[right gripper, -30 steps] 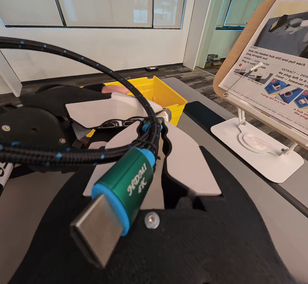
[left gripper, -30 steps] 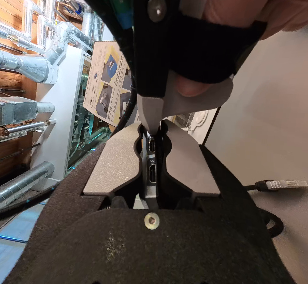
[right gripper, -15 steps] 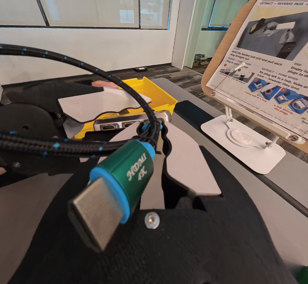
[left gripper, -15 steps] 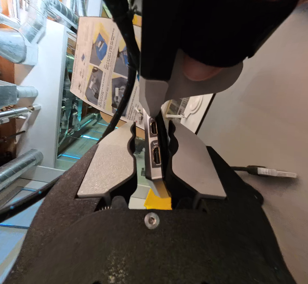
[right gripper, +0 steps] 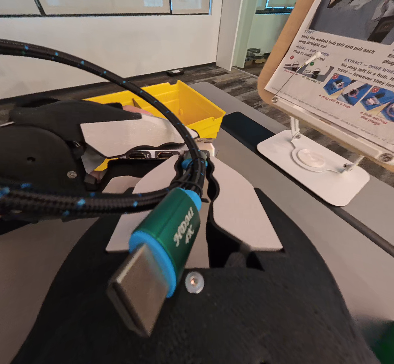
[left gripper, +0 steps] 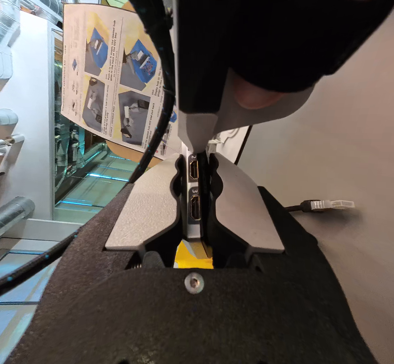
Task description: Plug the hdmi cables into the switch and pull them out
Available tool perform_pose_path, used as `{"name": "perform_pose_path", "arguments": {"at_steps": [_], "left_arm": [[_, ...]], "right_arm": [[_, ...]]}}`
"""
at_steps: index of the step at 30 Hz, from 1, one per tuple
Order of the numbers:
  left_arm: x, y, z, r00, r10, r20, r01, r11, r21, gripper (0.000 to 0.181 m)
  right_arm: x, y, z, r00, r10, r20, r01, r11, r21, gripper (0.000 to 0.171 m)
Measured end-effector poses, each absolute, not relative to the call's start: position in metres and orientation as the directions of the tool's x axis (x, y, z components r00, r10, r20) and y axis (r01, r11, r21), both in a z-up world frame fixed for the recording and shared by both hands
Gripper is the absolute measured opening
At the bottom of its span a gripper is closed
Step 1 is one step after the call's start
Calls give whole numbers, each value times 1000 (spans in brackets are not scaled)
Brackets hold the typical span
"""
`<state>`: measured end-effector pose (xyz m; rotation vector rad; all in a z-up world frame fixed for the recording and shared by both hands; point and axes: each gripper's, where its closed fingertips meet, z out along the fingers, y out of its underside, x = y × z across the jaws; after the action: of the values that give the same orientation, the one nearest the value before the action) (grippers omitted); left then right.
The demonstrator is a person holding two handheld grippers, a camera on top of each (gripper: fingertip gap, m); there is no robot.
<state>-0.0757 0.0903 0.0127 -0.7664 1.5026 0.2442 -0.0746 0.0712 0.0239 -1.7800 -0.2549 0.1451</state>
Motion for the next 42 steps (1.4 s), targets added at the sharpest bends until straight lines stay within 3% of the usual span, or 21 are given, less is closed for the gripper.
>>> {"name": "perform_pose_path", "arguments": {"at_steps": [4, 9, 18, 23, 25, 28, 34, 38, 42], "left_arm": [[-75, 92, 10, 96, -332, -938, -590, 740, -322, 23], [-74, 90, 10, 95, -326, -941, -572, 755, -320, 23], [-74, 89, 8, 84, -347, -934, -573, 750, -330, 23], [-75, 94, 9, 100, -354, -930, -602, 723, -340, 23], [-74, 90, 14, 112, -363, -925, -550, 753, -362, 24], [-74, 82, 17, 108, -504, -857, -498, 719, -486, 24], [-84, 83, 13, 55, -712, -700, -510, 583, -632, 49], [-90, 79, 19, -7, -919, -394, -417, 361, -834, 49], [-94, 70, 28, -57, -993, -105, -348, 118, -930, 50]], "right_arm": [[-75, 72, 22, 971, 203, 128, 171, -211, -962, 19], [-74, 70, 21, 968, 250, 19, 80, -233, -969, 20], [-74, 69, 20, 947, 321, -13, 73, -252, -965, 20], [-74, 72, 22, 946, 190, 262, 300, -209, -931, 20], [-74, 71, 27, 945, 209, 252, 291, -186, -938, 20], [-71, 68, 34, 956, 279, 91, 138, -156, -978, 20], [-39, 65, 42, 959, 175, 221, 239, -92, -967, 20], [-27, 65, 44, 970, 172, 171, 185, -71, -980, 20], [-7, 65, 44, 984, 147, 99, 107, -52, -993, 20]]}}
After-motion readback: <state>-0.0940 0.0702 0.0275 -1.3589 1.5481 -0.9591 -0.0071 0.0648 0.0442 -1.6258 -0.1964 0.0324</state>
